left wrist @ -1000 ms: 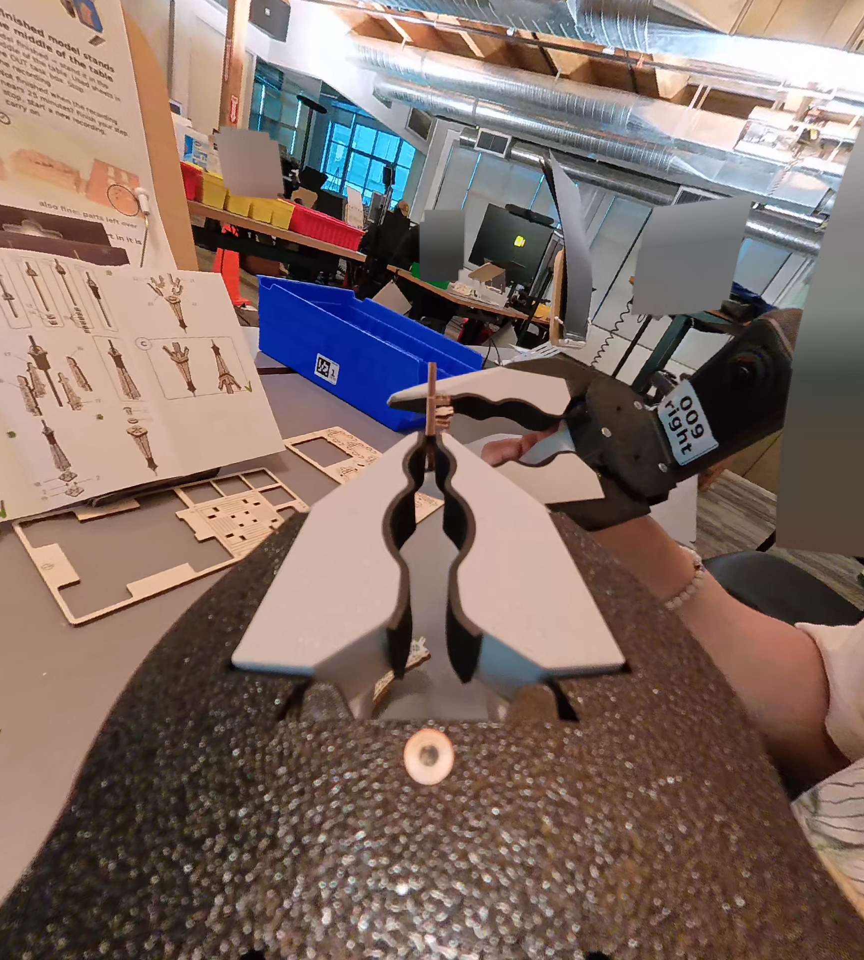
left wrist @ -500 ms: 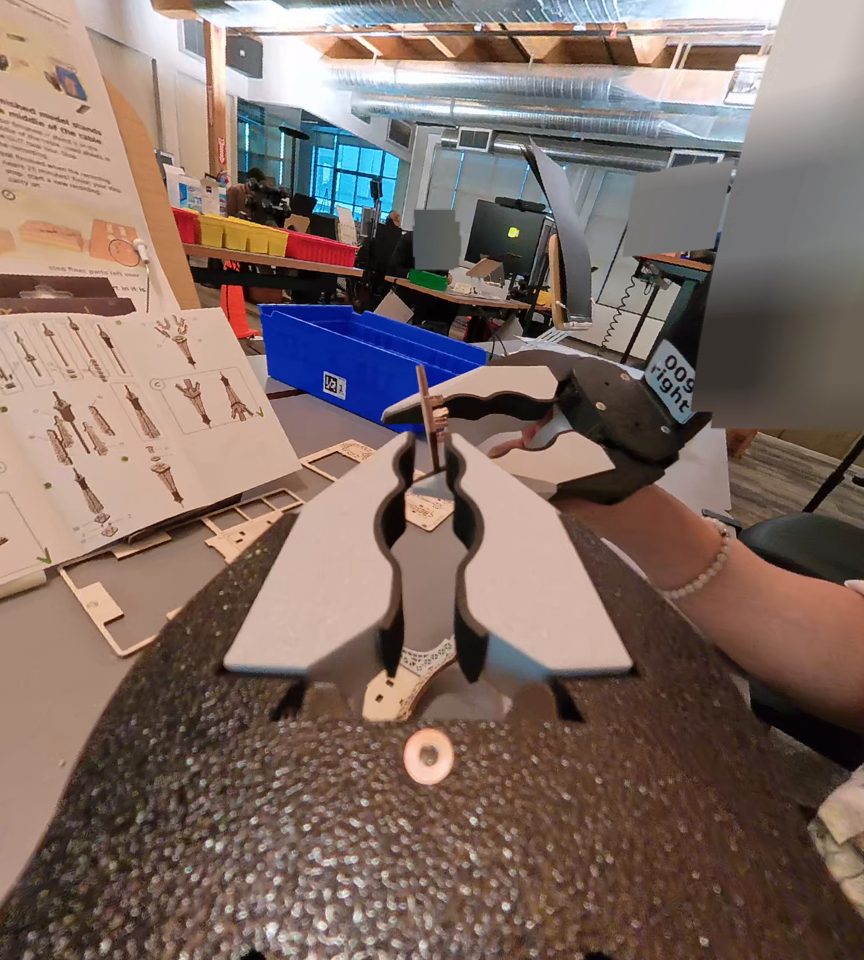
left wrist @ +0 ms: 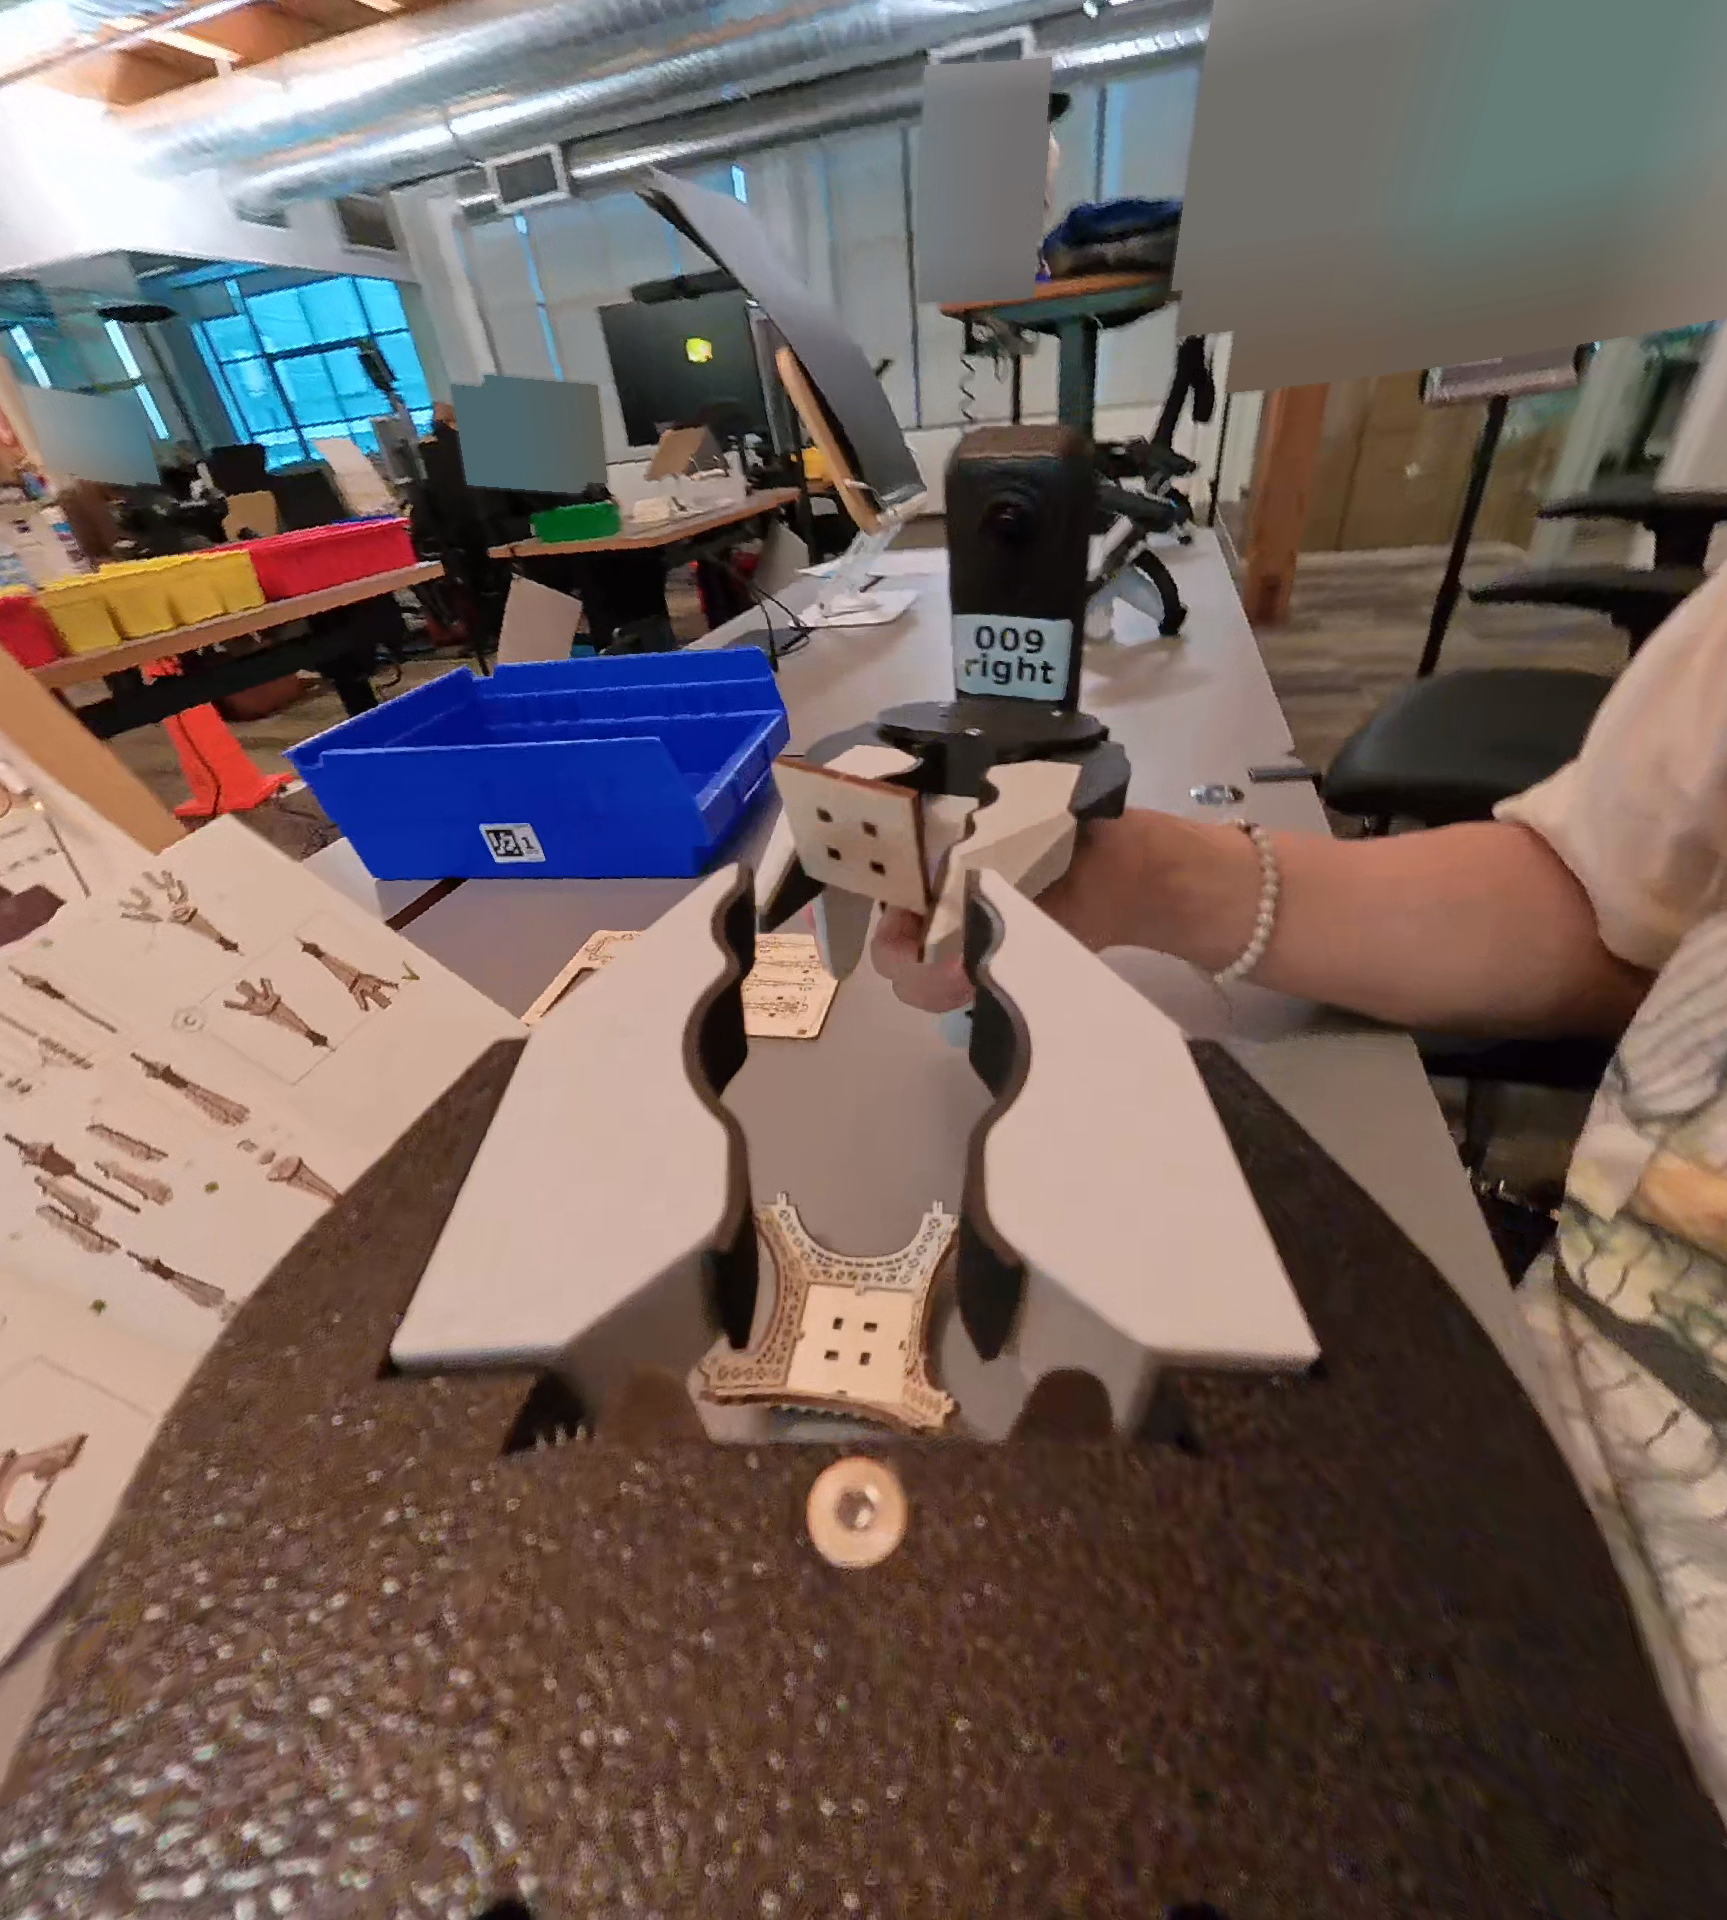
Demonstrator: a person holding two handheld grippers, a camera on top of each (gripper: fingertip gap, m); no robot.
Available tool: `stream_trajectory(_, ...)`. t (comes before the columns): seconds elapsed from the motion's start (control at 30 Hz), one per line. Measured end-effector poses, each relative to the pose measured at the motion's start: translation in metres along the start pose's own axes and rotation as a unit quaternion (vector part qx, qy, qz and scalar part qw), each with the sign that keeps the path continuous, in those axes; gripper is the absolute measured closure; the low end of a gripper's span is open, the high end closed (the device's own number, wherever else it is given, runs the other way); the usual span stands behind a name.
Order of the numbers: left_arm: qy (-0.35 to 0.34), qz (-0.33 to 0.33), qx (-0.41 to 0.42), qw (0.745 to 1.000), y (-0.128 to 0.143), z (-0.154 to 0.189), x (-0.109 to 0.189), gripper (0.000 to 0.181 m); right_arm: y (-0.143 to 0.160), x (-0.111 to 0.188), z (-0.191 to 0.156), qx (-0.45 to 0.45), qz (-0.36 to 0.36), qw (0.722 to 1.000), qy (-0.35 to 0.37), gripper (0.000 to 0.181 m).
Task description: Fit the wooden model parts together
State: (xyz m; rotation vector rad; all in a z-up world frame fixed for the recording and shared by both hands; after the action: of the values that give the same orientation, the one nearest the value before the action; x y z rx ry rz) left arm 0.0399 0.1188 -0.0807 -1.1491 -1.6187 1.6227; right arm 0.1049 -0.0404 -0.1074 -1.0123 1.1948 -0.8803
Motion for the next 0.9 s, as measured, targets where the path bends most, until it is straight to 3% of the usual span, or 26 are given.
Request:
stream_trajectory(0.47,0.134,-0.007,-0.002,0.991,0.004,0.004,-0.011,0.151,0.003,-0.001,-0.014,-0.032,0.005,0.994,-0.102,0.149)
stream_trajectory(0.77,0.11,-0.044,0.012,0.993,0.009,-0.003,-0.013,0.152,0.006,0.006,-0.007,-0.012,-0.028,0.997,-0.076,0.148)
stream_trajectory(0.9,0.058,-0.158,0.02,0.985,0.015,-0.014,-0.011,0.152,0.005,0.031,0.012,0.041,-0.133,0.99,0.001,0.137)
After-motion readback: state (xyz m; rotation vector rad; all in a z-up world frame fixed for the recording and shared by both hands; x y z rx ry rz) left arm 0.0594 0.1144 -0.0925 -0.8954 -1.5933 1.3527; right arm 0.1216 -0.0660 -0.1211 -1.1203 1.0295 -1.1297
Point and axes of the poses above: each gripper's, where its closed fingertips meet, x back along the fingers, y out of its underside, z = x × y across the jaws, the point moved 9 cm from there along x, back along the fingers, and after that the axes turned 11 degrees about z, right-handed, at the moved point
